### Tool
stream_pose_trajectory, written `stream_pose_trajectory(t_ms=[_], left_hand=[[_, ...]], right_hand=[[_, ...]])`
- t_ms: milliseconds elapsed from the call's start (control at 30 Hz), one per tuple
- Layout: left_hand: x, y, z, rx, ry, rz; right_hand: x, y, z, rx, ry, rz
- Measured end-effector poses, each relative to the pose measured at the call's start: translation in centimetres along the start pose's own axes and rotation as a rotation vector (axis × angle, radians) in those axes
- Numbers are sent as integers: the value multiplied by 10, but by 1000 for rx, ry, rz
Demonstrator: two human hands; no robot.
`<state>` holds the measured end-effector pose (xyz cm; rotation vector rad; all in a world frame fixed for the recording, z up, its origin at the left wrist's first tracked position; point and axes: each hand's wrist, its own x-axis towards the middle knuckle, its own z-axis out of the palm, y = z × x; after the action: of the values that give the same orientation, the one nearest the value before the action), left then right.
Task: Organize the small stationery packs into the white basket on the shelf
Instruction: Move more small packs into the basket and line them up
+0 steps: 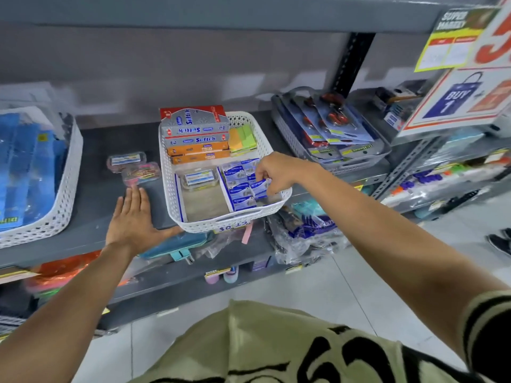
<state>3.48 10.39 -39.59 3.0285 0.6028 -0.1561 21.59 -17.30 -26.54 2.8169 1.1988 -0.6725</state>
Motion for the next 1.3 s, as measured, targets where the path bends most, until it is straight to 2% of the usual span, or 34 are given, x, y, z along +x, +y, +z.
stream_pose_trajectory(t_ms=[200, 567, 767, 900, 1300], left_hand=[[-1, 2, -2, 6, -7, -3], [-2, 3, -2, -6, -6, -13], [-2, 3, -2, 2, -13, -18], [-1, 3, -1, 4, -13, -21], [2, 0, 2, 6, 2, -5]], right_hand=[[-3, 0, 10, -69, -48, 5], [-6, -3, 17, -191, -1, -32], [-6, -3, 16, -117, 31, 7], [-5, -8, 17, -212, 58, 45], [8, -8, 17, -188, 32, 11]])
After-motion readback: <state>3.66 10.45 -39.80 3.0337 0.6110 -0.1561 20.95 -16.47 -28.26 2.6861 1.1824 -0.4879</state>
